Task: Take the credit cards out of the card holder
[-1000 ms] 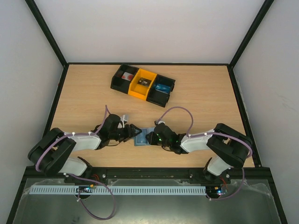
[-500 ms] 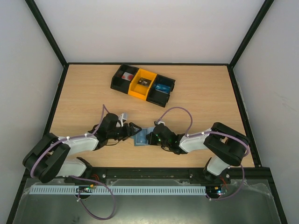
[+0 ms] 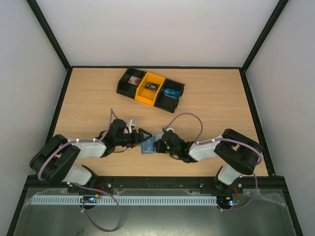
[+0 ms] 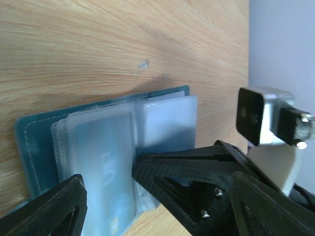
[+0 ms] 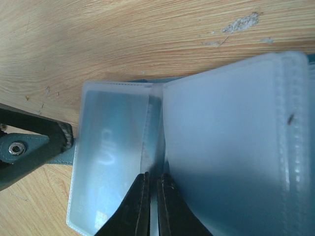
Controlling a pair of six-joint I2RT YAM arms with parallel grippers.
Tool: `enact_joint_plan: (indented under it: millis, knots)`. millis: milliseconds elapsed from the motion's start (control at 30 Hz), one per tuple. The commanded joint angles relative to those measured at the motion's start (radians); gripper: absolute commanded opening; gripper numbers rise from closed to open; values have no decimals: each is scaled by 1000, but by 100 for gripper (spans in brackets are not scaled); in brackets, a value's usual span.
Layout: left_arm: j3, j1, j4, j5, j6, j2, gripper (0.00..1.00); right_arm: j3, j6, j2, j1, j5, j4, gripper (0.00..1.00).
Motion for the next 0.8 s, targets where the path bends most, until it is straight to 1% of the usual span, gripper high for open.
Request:
enact_joint_plan:
  millis: [0,433,767]
  knots:
    - [12,4,37,14,28,30,81,-32,-5,17,5,32,-94,6]
    - [30,4,-65,-29,100,34,83,-33,-2,28,5,29,-80,6]
    - [27,4,-7,6,79,55,83,-35,-2,28,5,27,-75,6]
